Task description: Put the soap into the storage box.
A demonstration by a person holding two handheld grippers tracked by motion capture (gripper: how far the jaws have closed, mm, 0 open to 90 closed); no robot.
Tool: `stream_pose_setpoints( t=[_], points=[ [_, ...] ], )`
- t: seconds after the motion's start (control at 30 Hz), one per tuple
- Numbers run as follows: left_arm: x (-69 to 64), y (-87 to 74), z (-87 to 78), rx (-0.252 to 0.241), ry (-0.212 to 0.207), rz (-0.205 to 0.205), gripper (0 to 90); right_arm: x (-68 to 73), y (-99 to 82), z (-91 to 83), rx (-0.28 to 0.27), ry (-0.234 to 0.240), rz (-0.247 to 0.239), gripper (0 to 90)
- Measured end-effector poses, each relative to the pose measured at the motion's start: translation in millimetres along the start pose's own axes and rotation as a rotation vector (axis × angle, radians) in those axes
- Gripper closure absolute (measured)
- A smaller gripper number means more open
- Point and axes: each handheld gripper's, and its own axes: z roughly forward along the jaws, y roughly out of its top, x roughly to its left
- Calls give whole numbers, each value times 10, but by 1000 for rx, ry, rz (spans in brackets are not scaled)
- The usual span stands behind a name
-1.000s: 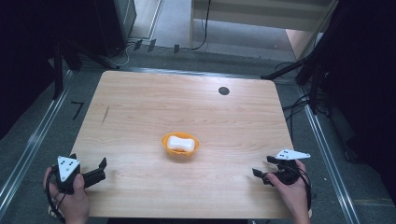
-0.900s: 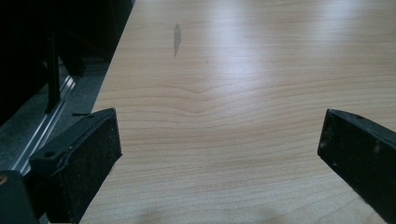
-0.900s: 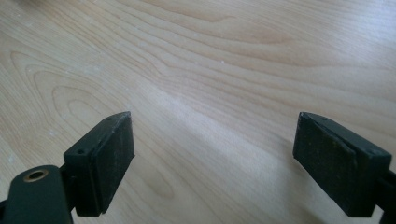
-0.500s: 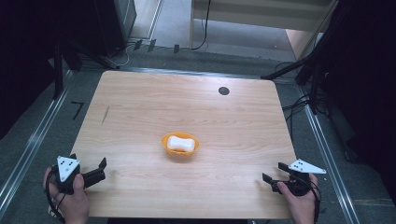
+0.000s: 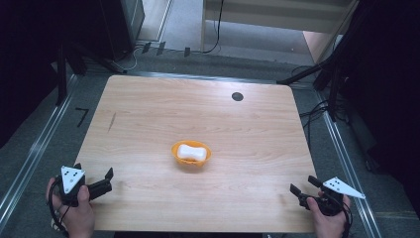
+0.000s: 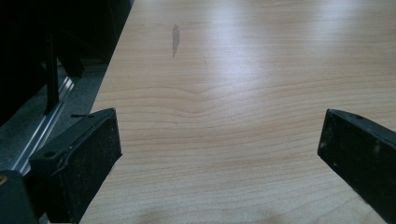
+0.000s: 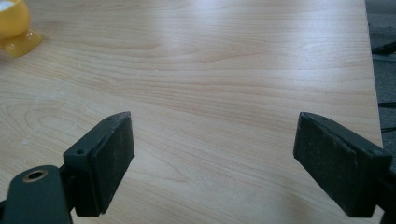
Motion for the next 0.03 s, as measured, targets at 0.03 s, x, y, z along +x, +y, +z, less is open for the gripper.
stream_pose_setpoints(
  t=[0.03],
  points=[
    [1, 0, 2, 0, 0, -1, 0, 8, 0, 5, 1, -1, -6, 132]
  ],
)
